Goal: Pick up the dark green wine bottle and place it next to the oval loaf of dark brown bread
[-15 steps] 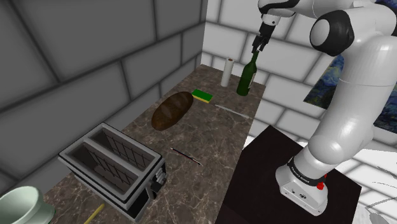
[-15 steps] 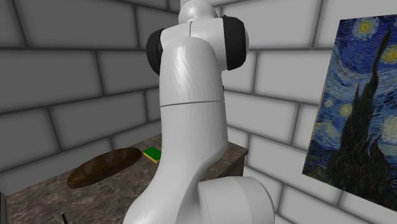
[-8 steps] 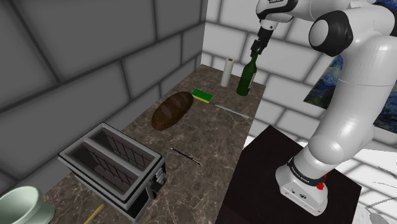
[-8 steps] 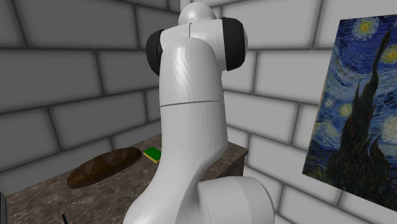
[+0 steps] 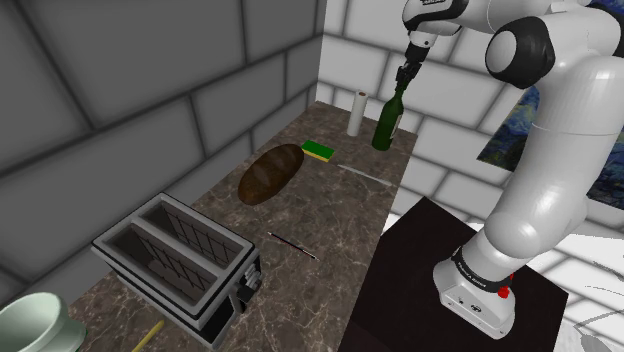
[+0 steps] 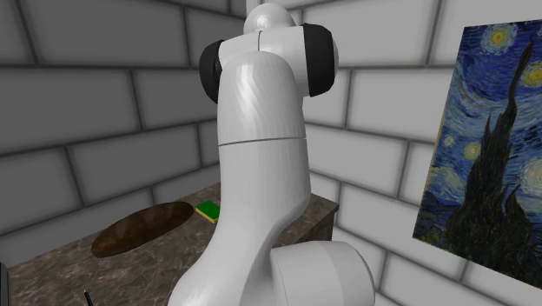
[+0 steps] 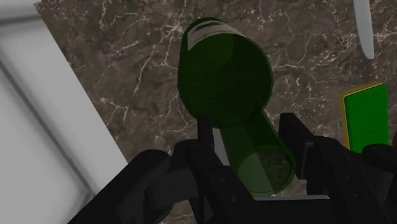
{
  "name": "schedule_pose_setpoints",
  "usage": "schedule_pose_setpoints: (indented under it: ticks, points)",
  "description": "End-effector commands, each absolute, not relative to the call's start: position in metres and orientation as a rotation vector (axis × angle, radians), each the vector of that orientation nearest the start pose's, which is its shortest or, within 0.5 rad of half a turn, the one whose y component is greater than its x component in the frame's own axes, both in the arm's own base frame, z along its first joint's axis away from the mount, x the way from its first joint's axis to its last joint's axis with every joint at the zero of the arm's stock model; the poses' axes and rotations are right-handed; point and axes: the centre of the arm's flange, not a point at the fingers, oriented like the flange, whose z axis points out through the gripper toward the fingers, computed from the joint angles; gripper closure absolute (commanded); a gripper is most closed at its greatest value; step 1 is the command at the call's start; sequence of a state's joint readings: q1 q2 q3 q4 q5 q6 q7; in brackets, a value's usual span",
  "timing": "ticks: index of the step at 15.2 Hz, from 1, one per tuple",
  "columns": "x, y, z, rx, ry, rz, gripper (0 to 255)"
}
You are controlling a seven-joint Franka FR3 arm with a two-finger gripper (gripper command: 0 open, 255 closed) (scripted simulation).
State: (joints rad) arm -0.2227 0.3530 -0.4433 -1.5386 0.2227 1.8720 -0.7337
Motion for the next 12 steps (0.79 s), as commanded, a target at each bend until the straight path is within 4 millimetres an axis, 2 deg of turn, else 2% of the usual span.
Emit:
schedule_pose_setpoints:
  ticks: [1,6,12]
  points:
    - [0.551,-0.365,0.468,-3.101,-0.044,-0.083,255]
    - [0.550,-0.365,0.468,-3.101,-0.044,-0.083,255]
    - [0.550,-0.365,0.500,-3.101,-0.044,-0.083,255]
